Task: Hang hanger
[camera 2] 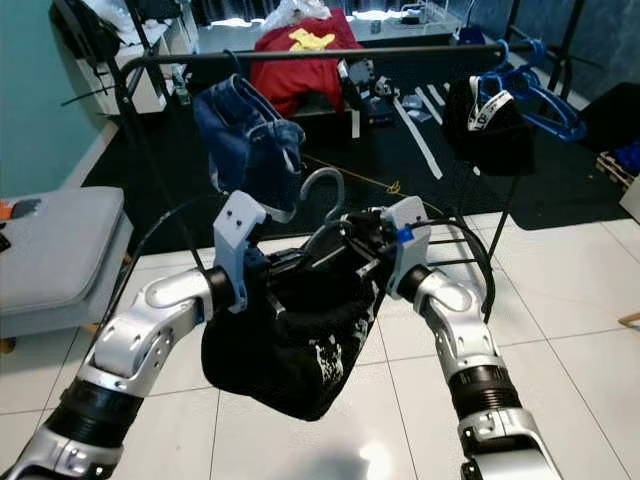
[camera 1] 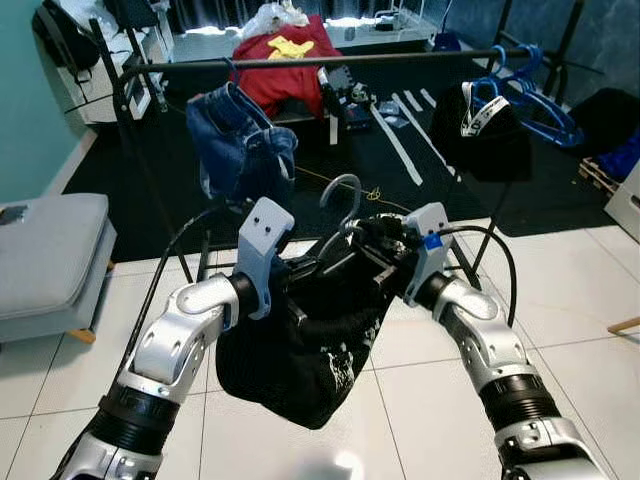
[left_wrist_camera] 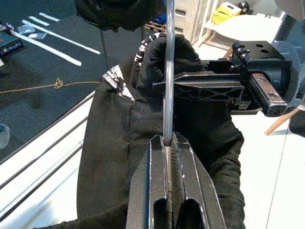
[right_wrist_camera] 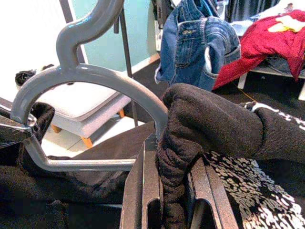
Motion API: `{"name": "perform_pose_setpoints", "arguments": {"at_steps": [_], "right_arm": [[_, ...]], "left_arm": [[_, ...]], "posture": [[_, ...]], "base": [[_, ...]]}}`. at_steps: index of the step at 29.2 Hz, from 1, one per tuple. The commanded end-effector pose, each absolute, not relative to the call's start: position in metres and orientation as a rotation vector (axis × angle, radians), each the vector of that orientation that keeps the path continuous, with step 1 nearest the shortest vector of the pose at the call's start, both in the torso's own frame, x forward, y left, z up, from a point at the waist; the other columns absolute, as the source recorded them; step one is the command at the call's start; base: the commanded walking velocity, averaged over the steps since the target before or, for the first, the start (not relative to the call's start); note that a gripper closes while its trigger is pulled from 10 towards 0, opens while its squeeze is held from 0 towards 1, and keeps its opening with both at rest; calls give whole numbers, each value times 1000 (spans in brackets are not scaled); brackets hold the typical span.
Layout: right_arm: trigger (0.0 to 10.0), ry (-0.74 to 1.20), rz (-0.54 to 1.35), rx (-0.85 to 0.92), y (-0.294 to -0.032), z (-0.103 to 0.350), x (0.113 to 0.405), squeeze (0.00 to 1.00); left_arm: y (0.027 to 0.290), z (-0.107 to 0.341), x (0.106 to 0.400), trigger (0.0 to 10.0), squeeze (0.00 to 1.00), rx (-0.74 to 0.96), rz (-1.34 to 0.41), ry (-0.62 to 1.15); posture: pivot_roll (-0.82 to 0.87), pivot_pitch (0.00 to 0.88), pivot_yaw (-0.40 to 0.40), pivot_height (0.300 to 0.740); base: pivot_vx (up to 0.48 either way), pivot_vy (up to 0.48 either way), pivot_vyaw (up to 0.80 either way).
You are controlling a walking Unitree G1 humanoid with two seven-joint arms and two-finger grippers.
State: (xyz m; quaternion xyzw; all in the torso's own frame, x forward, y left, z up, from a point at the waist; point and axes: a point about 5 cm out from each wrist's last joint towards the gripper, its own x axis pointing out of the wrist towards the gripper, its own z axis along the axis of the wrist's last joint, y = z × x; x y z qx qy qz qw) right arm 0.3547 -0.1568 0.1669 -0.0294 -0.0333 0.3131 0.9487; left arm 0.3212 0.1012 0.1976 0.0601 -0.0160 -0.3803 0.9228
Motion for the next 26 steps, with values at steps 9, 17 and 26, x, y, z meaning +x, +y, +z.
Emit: {"name": "perform_pose_setpoints", "arguments": {"at_steps": [9,17,26], "right_arm": [[10000,-96,567,36,-162,162,349,702],[10000,-109,530,21,-155,161,348,0],[10000,-130,433,8,-151,156,346,0]], "left_arm": [[127,199,324,0,0,97,-673,-38],[125,201,324,0,0,97,-672,-46],[130,202,327,0,0,99,-646,-45]], "posture": [[56,83,50,740],[53,76,53,740],[57,80,54,740]], "base": [[0,0,0],[0,0,0],[0,0,0]]}}
